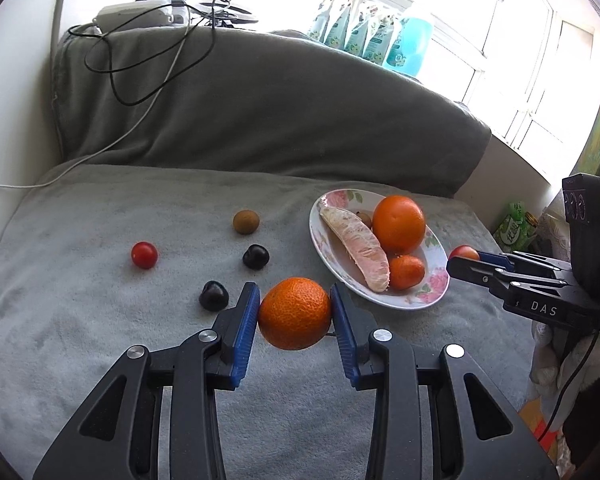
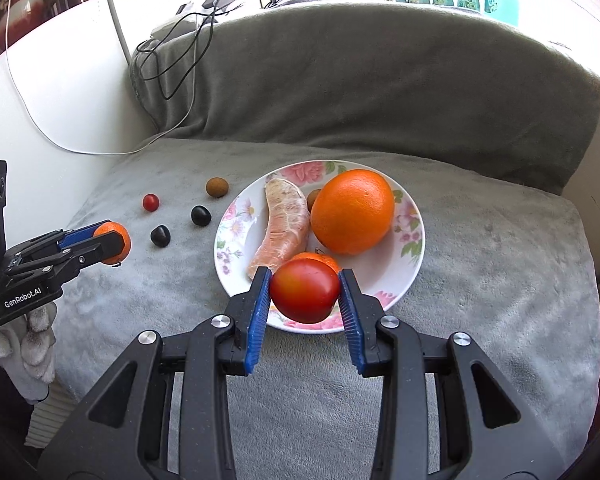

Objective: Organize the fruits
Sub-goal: 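Carry the mandarin with the left gripper while the right gripper carries the tomato to the plate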

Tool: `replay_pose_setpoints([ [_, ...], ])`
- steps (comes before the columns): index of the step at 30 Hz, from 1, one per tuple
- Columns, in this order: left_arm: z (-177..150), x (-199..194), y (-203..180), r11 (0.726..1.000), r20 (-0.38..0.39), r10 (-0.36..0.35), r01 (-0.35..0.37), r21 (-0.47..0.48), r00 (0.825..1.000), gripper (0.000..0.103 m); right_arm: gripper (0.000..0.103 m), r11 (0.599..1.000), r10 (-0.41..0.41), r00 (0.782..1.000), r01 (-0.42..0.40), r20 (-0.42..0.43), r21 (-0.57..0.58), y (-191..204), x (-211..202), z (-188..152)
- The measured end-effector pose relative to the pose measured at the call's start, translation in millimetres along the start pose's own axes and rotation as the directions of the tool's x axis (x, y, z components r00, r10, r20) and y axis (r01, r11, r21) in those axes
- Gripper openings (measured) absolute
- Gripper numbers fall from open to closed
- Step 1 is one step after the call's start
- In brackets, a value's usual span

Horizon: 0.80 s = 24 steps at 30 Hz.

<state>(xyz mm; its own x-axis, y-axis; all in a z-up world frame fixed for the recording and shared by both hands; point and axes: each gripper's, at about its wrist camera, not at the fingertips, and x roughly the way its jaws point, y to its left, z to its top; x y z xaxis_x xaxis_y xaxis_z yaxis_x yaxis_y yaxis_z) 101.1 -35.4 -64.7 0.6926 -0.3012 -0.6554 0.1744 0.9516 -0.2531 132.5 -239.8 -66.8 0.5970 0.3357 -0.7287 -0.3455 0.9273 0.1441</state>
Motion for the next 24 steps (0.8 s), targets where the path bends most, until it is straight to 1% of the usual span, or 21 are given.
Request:
replay_pose_setpoints([
  [5, 7, 13, -11, 1.0, -0.007, -0.017, 0.017, 0.024, 1.0, 0.035, 0.036, 1.0, -0.022, 1.0, 0.022, 0.003, 0.006, -7, -2, -2],
  [14, 23, 33, -26, 0.998, -0.014, -0.035, 0.036, 0.057, 0.999, 0.035, 0.036, 0.999, -0.023, 1.0, 0.023, -0.003, 0.027, -17, 4, -1],
  [24, 29, 51, -31, 0.997, -0.042, -0.039, 0.042, 0.069, 0.998, 0.035, 0.036, 0.999, -0.033, 0.999, 0.033, -0.015, 0.038, -22, 15, -1],
])
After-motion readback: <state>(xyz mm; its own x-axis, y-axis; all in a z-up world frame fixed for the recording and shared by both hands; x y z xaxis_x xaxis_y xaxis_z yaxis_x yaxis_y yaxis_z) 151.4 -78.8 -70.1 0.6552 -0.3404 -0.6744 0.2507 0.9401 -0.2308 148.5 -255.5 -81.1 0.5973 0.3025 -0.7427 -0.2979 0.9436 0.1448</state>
